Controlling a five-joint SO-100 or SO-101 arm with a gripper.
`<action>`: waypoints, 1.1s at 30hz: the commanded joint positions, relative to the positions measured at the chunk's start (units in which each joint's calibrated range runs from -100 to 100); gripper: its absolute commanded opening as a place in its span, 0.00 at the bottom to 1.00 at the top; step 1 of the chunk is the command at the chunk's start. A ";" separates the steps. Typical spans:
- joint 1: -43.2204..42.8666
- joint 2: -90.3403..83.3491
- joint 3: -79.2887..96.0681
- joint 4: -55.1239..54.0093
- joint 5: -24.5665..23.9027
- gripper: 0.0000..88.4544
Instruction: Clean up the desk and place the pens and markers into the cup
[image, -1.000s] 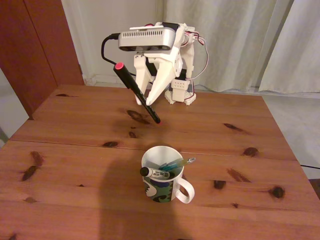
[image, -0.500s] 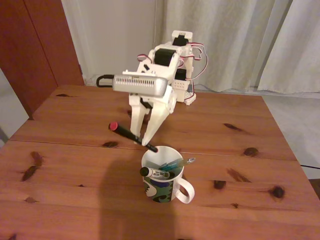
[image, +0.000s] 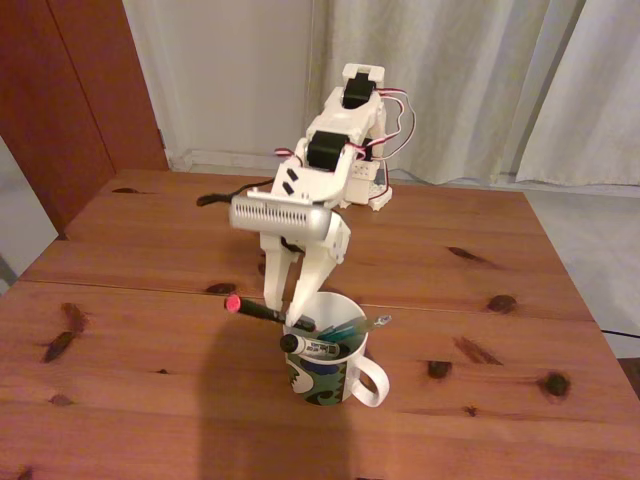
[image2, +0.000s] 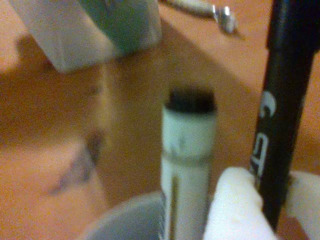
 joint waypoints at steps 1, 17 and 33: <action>-0.38 -1.58 1.59 -1.65 0.00 0.01; 0.02 -1.67 2.49 -1.65 -4.81 0.05; 0.18 -3.98 2.04 -1.65 -4.60 0.15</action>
